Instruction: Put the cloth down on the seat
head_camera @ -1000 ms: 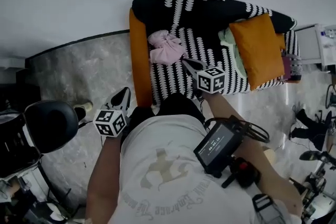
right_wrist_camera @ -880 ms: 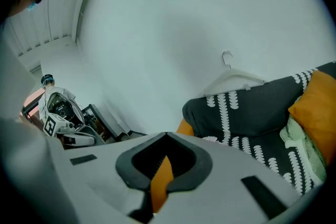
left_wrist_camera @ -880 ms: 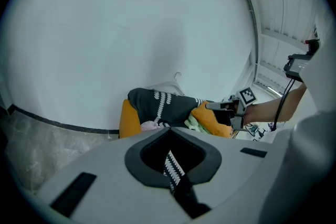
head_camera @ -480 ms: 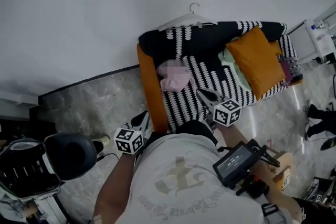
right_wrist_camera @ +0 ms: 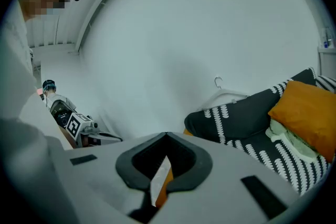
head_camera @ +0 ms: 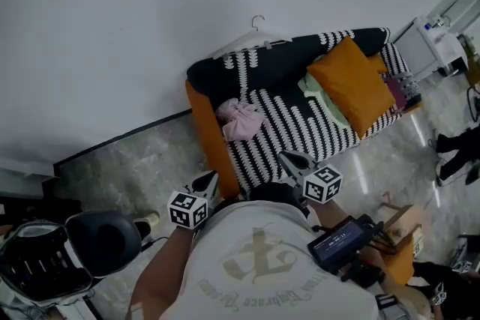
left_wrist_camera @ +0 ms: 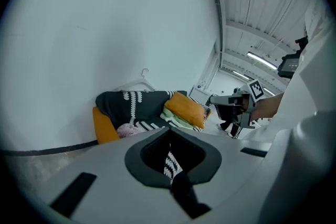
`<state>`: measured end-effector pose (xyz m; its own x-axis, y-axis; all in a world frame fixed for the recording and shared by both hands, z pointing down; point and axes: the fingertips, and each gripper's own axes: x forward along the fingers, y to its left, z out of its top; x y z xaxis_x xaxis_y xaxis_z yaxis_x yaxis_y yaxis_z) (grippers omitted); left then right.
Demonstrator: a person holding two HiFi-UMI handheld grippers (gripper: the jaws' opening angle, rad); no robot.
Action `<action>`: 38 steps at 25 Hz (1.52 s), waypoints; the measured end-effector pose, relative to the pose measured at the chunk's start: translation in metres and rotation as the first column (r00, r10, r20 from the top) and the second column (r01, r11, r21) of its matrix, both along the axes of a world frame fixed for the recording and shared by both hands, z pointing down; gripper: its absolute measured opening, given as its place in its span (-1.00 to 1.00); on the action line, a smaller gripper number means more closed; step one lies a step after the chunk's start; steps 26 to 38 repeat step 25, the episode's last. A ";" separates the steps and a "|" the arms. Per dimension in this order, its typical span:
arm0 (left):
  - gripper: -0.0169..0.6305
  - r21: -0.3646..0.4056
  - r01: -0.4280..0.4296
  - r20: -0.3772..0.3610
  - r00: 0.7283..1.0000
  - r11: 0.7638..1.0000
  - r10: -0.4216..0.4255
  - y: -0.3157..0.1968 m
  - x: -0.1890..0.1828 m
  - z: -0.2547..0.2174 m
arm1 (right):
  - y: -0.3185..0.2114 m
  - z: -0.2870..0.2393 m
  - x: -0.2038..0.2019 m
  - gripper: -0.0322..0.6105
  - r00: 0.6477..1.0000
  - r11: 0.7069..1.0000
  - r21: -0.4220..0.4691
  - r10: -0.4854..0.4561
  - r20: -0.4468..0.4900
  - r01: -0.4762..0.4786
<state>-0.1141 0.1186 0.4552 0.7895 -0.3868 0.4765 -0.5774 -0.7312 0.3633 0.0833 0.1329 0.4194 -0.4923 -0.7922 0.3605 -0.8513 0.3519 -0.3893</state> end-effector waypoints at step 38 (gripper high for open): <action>-0.91 -0.018 -0.071 0.007 0.997 0.997 0.071 0.004 0.019 0.008 | 0.005 0.008 -0.003 -0.85 0.999 1.000 -0.016 -0.013 -0.049 0.012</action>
